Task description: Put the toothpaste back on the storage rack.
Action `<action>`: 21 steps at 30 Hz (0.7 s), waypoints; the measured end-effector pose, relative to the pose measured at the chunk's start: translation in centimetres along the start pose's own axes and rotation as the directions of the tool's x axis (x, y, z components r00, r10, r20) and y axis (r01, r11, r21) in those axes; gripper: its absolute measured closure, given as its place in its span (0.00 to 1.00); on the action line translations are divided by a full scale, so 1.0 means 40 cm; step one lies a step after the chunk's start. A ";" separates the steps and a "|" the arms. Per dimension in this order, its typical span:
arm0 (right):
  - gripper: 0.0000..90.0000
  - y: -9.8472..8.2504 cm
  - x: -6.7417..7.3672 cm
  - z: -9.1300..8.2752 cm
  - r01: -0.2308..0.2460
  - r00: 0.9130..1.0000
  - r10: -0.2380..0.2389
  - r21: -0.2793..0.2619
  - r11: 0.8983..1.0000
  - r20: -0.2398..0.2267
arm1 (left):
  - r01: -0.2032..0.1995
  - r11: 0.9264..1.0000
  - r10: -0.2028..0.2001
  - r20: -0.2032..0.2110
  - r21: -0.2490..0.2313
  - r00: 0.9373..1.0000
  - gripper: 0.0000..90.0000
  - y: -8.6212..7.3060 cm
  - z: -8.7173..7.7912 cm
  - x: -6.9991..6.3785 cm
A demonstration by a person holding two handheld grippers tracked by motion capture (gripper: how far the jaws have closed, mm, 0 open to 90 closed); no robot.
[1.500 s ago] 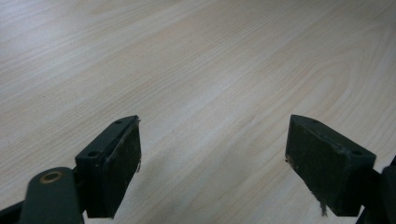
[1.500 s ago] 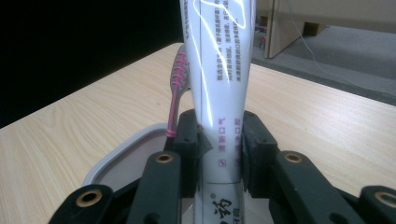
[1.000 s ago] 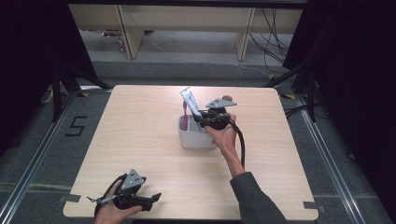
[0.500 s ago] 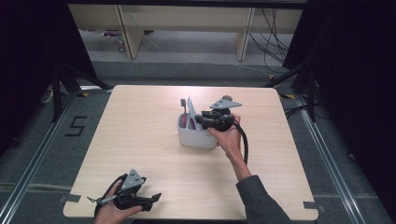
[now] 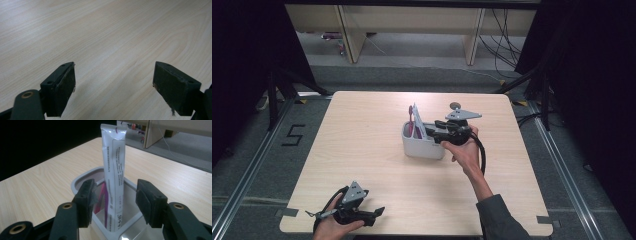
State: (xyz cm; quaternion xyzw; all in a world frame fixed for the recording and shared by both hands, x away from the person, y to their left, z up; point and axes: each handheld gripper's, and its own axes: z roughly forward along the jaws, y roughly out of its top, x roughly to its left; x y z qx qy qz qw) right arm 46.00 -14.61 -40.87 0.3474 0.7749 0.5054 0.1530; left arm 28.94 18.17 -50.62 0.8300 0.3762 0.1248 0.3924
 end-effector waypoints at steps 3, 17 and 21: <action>0.54 -0.004 0.001 -0.014 -0.011 1.000 0.011 0.006 1.000 -0.004 | -0.010 1.000 0.011 -0.009 0.012 1.000 0.20 0.001 -0.001 0.003; 0.51 -0.030 -0.005 -0.069 0.006 1.000 -0.006 -0.022 1.000 -0.018 | -0.011 1.000 0.011 -0.013 0.015 1.000 0.20 0.001 0.000 0.002; 0.48 -0.035 0.002 -0.079 0.005 1.000 -0.005 -0.018 1.000 -0.026 | -0.007 1.000 0.007 -0.006 0.013 1.000 0.20 0.000 -0.001 0.001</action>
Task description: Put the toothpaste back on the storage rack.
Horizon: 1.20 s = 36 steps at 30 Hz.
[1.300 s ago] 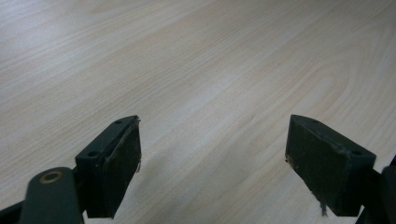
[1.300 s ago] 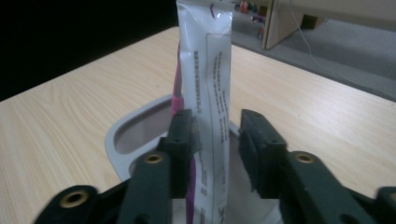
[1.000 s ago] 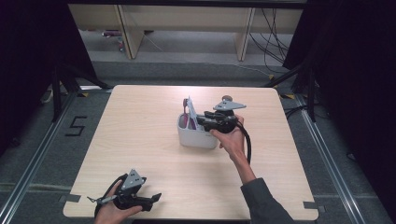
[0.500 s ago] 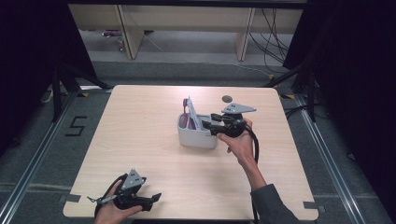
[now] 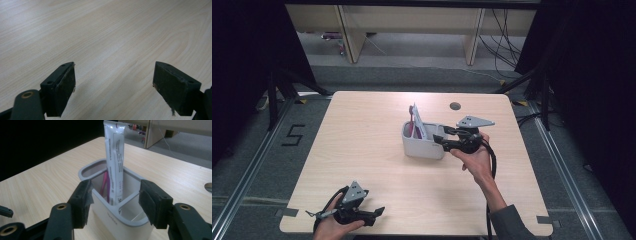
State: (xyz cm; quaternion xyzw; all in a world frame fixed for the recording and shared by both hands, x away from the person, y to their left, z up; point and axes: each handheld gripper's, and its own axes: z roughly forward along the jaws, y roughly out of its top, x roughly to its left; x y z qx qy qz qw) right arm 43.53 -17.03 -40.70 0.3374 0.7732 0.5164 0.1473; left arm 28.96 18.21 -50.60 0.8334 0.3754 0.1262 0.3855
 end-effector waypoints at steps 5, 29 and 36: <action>0.44 -0.016 0.007 -0.013 -0.011 1.000 0.011 0.004 1.000 0.002 | 0.002 1.000 -0.002 0.000 -0.001 1.000 0.20 0.000 0.000 0.000; 0.33 -0.132 -0.003 -0.114 -0.090 0.995 0.087 0.053 0.995 0.050 | 0.003 1.000 -0.003 -0.005 -0.011 1.000 0.20 0.001 -0.002 -0.001; 0.29 -0.178 0.001 -0.135 -0.086 0.995 0.082 0.067 0.994 0.061 | 0.008 1.000 -0.008 -0.005 -0.013 1.000 0.20 0.001 -0.001 -0.001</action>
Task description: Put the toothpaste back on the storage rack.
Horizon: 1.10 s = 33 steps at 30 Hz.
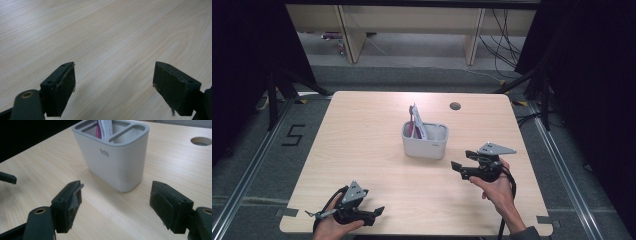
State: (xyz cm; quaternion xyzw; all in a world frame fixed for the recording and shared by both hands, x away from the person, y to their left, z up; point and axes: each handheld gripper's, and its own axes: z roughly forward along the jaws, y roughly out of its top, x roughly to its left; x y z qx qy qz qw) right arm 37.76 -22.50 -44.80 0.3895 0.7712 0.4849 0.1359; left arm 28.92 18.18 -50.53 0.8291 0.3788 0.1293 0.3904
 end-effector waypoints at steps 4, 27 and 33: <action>0.29 -0.021 0.001 -0.006 -0.014 1.000 0.014 0.008 1.000 0.005 | 0.000 1.000 0.000 0.001 -0.001 1.000 0.20 0.000 0.000 0.000; 0.27 -0.116 0.030 -0.046 -0.066 0.998 0.066 0.060 0.996 0.009 | -0.008 1.000 0.008 0.003 0.003 1.000 0.20 0.001 -0.001 0.000; 0.27 -0.137 0.029 -0.057 -0.037 0.999 0.036 0.065 0.997 0.010 | -0.010 1.000 0.010 0.003 0.003 1.000 0.20 0.001 -0.002 -0.001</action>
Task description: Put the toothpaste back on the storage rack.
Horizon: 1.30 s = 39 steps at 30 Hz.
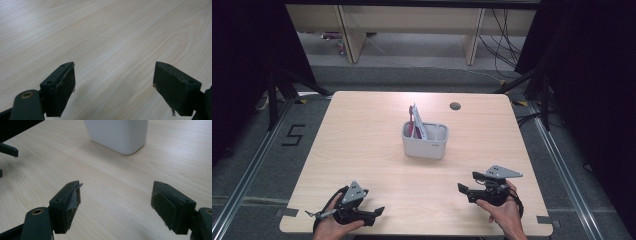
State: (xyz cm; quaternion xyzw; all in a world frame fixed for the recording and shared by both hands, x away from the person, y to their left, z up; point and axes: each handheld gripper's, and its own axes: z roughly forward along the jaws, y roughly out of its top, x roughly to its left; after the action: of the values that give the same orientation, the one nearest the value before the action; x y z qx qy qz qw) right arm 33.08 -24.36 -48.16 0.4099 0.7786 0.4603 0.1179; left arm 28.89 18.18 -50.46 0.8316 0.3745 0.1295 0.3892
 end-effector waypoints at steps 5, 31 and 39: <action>0.27 -0.012 0.000 -0.008 0.015 1.000 -0.015 0.011 1.000 0.010 | -0.001 1.000 0.001 -0.002 0.001 1.000 0.20 0.000 0.001 -0.001; 0.22 -0.083 0.023 -0.060 0.013 1.000 -0.012 0.110 0.994 -0.006 | -0.012 1.000 0.012 0.007 0.009 1.000 0.19 -0.001 0.002 -0.003; 0.22 -0.101 0.031 -0.077 0.032 0.999 -0.035 0.135 0.990 0.020 | -0.017 1.000 0.017 0.015 0.020 1.000 0.19 -0.003 0.005 -0.003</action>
State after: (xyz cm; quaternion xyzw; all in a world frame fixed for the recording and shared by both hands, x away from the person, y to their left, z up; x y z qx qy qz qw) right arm 28.43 -26.29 -49.50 0.4088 0.8133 0.4001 0.1065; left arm 28.85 18.01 -50.66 0.8395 0.3657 0.1231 0.3826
